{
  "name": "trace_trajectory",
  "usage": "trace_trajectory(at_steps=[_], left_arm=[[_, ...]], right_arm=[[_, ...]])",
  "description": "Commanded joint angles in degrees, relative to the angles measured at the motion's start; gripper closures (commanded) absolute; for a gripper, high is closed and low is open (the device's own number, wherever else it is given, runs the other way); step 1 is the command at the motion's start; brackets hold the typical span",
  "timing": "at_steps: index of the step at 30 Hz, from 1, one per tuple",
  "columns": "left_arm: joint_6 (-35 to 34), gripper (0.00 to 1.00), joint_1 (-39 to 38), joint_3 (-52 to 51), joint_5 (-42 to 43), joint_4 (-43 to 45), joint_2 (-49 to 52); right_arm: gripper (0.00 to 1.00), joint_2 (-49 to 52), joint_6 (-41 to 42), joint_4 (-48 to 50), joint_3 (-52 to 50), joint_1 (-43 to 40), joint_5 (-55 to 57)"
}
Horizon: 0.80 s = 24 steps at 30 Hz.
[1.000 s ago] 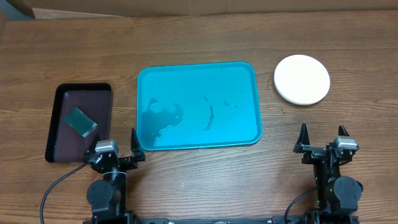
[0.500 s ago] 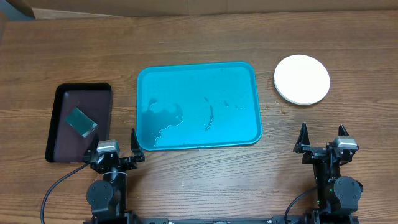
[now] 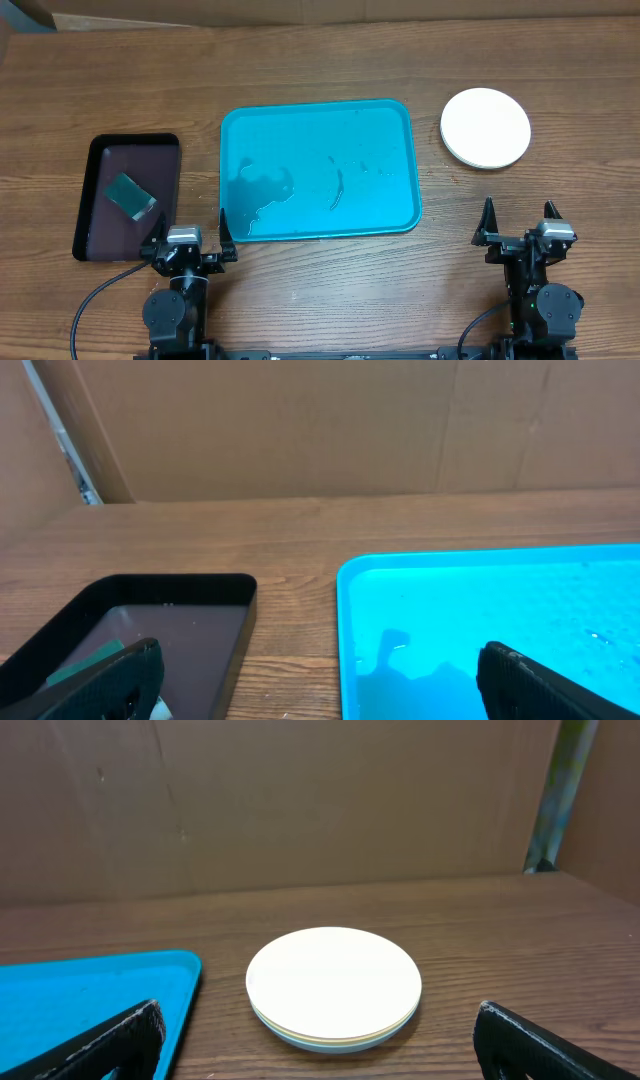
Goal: Clean dirty plates on tray and stack at the side
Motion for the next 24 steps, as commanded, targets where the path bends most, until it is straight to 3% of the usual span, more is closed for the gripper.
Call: trace_trajectory(at_steps=[1, 11, 24], left_arm=[[1.1, 0.00, -0.3, -0.2, -0.9, -0.2, -0.8], [-5.8, 0.00, -0.2, -0.3, -3.3, -0.1, -0.8], [-6.7, 0.00, -0.2, -0.3, -3.4, -0.1, -0.8]], right_arm=[[0.00, -0.7, -0.4, 0.4, -0.6, -0.3, -0.3], [0.00, -0.7, -0.4, 0.3, -0.6, -0.3, -0.3], [0.00, -0.7, -0.4, 0.4, -0.6, -0.3, -0.3]])
